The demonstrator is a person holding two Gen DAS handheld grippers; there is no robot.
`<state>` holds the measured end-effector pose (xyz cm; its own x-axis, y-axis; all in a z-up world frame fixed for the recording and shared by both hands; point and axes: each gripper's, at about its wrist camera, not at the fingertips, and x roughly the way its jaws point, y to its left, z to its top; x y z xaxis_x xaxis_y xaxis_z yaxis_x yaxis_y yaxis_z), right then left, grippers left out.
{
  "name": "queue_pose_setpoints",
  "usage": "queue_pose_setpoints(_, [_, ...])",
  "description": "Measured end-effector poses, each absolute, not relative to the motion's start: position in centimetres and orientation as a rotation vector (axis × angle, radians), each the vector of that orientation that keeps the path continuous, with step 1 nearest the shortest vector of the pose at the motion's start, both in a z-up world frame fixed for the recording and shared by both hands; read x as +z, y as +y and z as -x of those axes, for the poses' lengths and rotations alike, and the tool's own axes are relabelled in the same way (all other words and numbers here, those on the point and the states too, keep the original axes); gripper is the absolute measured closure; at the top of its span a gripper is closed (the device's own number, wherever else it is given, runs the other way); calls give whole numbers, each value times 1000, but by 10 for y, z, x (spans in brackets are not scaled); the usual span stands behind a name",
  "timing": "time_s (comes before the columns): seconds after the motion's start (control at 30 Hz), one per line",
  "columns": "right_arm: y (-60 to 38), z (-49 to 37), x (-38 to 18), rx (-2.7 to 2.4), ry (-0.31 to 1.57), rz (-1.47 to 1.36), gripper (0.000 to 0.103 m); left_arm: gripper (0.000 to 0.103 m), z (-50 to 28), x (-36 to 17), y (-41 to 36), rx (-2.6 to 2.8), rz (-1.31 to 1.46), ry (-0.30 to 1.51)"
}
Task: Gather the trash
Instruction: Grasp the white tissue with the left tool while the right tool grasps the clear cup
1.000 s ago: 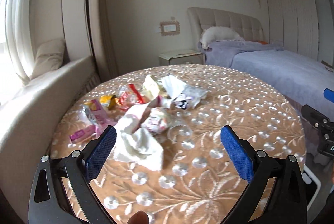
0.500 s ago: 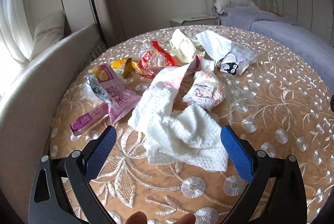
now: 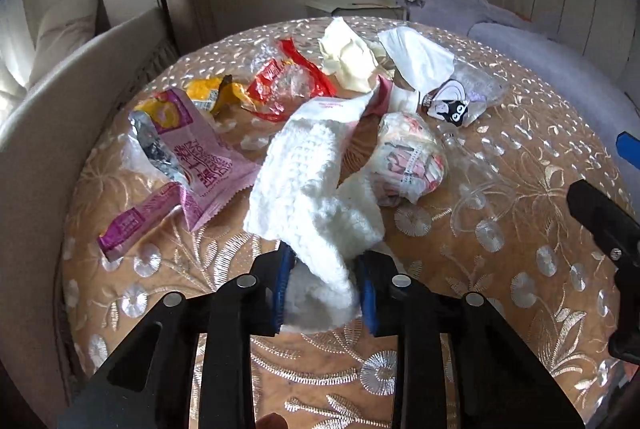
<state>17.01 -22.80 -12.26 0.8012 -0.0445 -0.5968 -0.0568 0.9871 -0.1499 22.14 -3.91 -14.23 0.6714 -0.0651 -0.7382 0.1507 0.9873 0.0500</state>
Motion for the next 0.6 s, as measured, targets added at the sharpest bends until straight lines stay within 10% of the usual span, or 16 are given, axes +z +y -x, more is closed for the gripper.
queue_pose_setpoints(0.3, [-193, -215, -145, 34, 774, 104, 5, 80, -192, -109, -14, -109, -89, 711])
queue_pose_setpoints(0.53, [-177, -228, -166, 64, 885, 122, 58, 81, -187, -108, -5, -109, -65, 699])
queue_pose_setpoints(0.6, [-176, -226, -169, 58, 882, 125, 58, 81, -185, -107, -5, -112, -64, 694])
